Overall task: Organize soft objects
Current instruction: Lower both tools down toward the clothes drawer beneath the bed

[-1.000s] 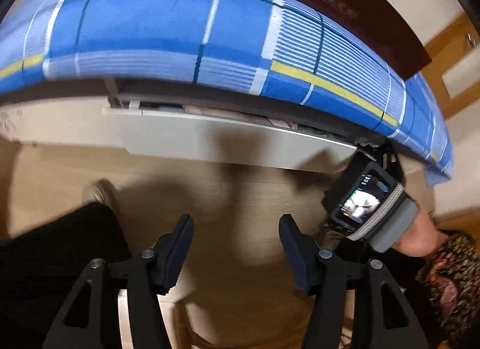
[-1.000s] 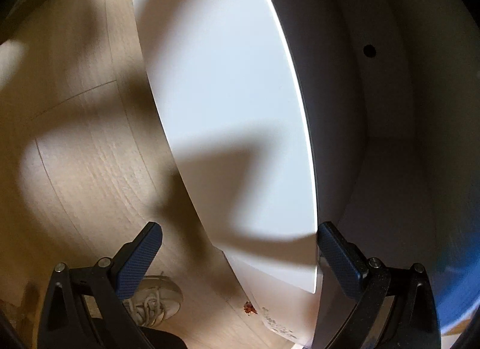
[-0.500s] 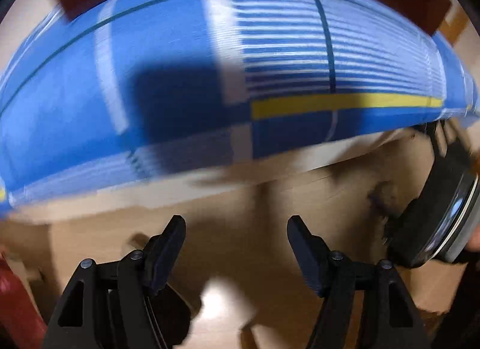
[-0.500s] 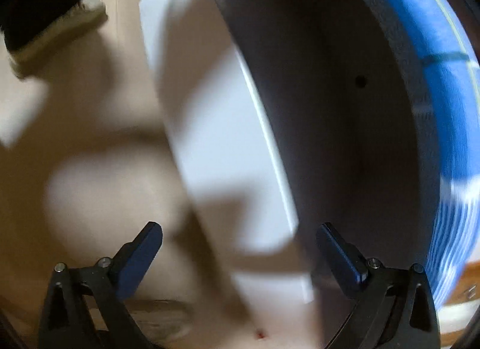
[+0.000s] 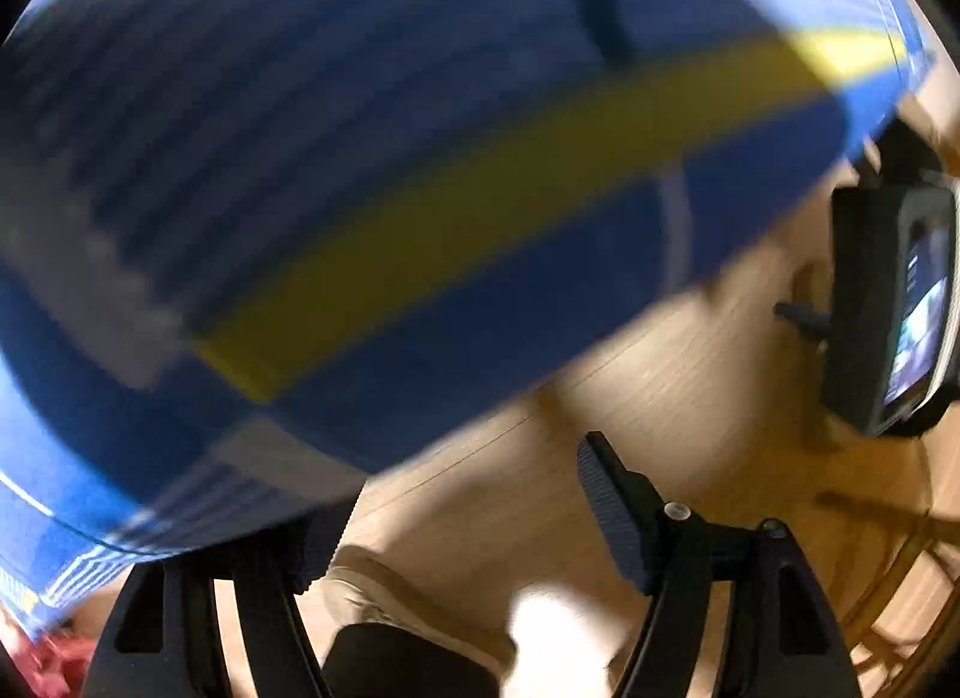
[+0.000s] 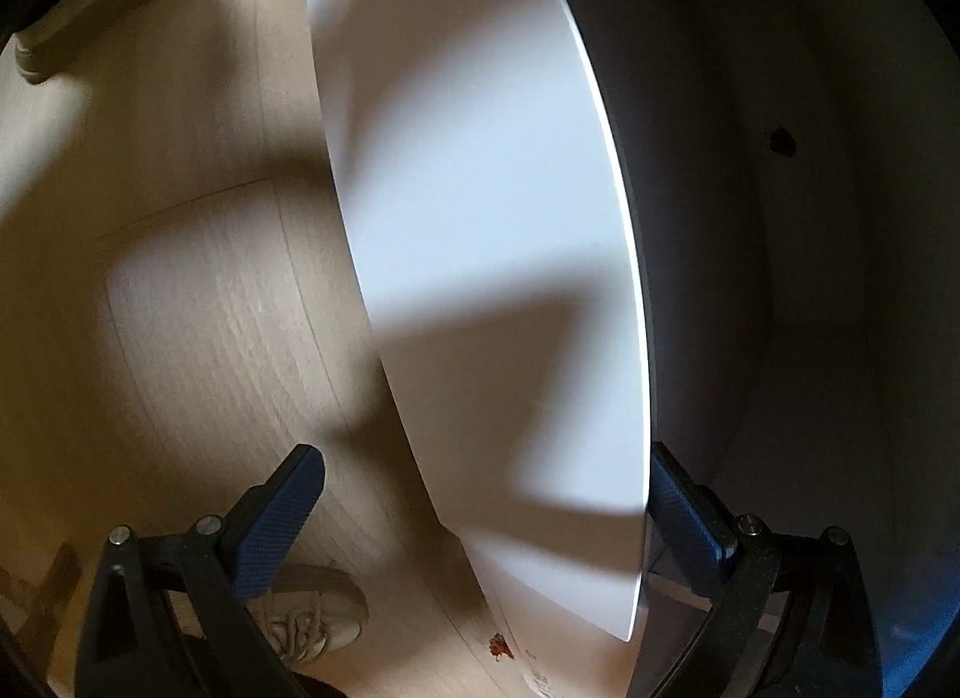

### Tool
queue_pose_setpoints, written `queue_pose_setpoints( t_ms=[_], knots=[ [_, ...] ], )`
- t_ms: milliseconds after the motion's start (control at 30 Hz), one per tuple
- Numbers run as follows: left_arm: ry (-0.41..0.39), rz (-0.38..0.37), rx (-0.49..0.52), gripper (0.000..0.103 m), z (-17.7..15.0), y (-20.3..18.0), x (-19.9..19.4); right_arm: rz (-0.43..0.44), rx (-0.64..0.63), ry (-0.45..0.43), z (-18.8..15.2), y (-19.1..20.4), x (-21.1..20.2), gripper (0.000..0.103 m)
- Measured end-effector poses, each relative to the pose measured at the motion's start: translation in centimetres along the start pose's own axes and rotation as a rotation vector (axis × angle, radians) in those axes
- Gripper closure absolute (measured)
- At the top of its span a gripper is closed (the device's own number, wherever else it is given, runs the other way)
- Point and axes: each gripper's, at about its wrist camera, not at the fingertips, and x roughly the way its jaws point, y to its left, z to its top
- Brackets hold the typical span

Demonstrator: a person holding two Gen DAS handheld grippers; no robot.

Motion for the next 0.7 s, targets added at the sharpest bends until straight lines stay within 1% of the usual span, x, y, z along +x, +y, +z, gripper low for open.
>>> queue_pose_setpoints(
  t_ms=[67, 167, 267, 333, 400, 433, 533, 567, 600, 667, 700],
  knots=[
    [0.006, -0.019, 0.018, 0.030, -0.1, -0.3, 0.4, 0.017, 0.010, 0.000, 0.0, 0.2, -0.6, 0.000],
    [0.004, -0.024, 0.046, 0.023, -0.2, -0.7, 0.5, 0.036, 0.017, -0.005, -0.4, 0.6, -1.5, 0.000],
    [0.015, -0.042, 0.065, 0.023, -0.4, -0.9, 0.8, 0.042, -0.002, -0.002, -0.8, 1.1, -2.4, 0.000],
    [0.041, -0.038, 0.073, 0.023, -0.5, -1.3, 1.3, 0.056, -0.007, -0.003, -1.0, 1.6, -3.1, 0.000],
    [0.076, -0.059, 0.066, 0.023, -0.7, -1.3, 2.0, 0.075, -0.006, -0.003, -1.4, 2.1, -4.2, 0.000],
    [0.095, -0.064, 0.071, 0.023, -1.0, -1.6, 2.3, 0.082, -0.008, -0.002, -1.9, 1.6, -4.5, 0.000],
    [0.129, -0.062, 0.127, 0.022, -2.3, -3.5, 2.9, 0.107, -0.013, 0.004, -2.2, 2.3, -5.2, 0.000],
    [0.136, -0.064, 0.143, 0.021, -2.2, -3.9, 2.8, 0.118, -0.012, 0.007, -2.2, 2.4, -5.7, 0.000],
    [0.144, -0.070, 0.156, 0.016, -2.5, -4.4, 2.7, 0.127, -0.010, 0.008, -2.3, 2.4, -6.4, 0.000],
    [0.161, -0.091, 0.166, 0.011, -2.4, -5.2, 2.8, 0.150, -0.006, 0.014, -2.4, 2.9, -6.8, 0.000],
    [0.168, -0.095, 0.173, 0.010, -2.8, -5.1, 2.9, 0.162, -0.003, 0.017, -2.5, 3.1, -6.9, 0.000]
  ],
)
